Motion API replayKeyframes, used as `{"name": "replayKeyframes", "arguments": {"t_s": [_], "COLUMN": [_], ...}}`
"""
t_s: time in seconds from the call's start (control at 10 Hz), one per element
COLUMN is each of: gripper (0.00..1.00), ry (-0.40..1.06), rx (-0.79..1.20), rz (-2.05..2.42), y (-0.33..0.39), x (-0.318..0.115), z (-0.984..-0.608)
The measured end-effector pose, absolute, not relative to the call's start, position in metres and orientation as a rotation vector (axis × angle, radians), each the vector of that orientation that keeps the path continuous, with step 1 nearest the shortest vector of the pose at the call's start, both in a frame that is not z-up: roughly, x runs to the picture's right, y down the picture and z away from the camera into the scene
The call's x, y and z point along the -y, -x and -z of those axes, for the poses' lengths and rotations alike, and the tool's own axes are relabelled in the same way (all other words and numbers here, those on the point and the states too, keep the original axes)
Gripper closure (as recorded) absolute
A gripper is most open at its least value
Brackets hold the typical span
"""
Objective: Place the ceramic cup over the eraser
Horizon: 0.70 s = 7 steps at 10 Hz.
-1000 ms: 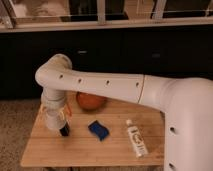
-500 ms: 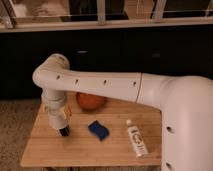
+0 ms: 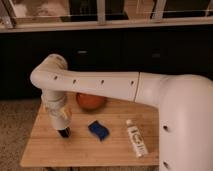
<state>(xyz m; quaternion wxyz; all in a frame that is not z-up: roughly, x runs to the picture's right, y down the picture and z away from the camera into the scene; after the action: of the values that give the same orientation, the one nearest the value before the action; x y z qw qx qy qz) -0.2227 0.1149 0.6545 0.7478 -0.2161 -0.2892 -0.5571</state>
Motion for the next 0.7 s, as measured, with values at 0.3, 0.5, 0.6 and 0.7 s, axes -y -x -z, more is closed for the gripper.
{"name": "replayKeyframes", "arguments": {"t_s": [0.3, 0.5, 0.6, 0.7], "gripper": [0.61, 0.39, 0.36, 0.36], "ry": [0.47, 0.468, 0.468, 0.467], "rx": [0.635, 0.634, 0.635, 0.635], "rz": [1.221, 1.222, 1.224, 1.225], "y": [0.2241, 0.2233, 0.2238, 0.2243], "x": [-0.1153, -0.1148, -0.1155, -0.1155], "z": [-0.656, -0.6575, -0.6581, -0.6585]}}
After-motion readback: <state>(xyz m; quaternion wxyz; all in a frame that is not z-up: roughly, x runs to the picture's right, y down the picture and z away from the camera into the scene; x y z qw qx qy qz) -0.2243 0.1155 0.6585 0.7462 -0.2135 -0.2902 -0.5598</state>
